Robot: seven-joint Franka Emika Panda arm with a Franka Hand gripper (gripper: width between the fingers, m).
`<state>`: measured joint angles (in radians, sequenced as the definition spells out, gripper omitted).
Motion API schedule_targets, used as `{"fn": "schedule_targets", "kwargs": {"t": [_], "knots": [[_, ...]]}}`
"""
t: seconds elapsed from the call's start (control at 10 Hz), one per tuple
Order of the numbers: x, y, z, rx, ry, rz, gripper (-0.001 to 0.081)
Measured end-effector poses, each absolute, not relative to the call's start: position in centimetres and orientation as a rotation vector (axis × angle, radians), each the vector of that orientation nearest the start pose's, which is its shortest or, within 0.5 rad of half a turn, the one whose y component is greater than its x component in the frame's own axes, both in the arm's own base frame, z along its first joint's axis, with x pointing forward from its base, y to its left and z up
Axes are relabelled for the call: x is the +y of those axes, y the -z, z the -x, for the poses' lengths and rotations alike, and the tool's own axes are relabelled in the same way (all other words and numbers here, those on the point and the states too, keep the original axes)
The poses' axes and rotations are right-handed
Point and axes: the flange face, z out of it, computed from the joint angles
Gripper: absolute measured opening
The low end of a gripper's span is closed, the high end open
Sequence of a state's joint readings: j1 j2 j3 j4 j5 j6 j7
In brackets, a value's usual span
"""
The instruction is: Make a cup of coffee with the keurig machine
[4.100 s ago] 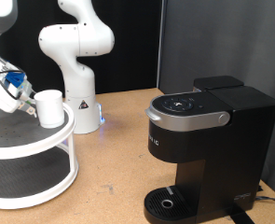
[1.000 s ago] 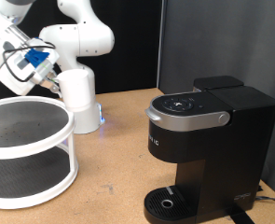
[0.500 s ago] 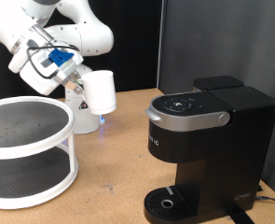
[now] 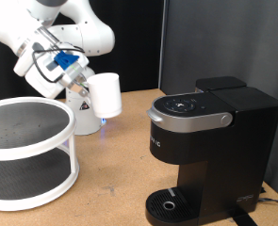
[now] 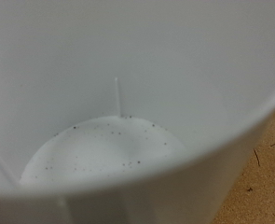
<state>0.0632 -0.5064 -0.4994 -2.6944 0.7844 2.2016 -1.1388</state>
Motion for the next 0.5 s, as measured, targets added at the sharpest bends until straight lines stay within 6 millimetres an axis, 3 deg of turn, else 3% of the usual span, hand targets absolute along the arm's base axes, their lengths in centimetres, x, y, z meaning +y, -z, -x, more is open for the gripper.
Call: {"fn": "schedule_targets", "kwargs": {"t": [0.5], "knots": [[-9.2, -31.8, -37.2, -0.237, 0.575, 2.493, 0.0067]]}}
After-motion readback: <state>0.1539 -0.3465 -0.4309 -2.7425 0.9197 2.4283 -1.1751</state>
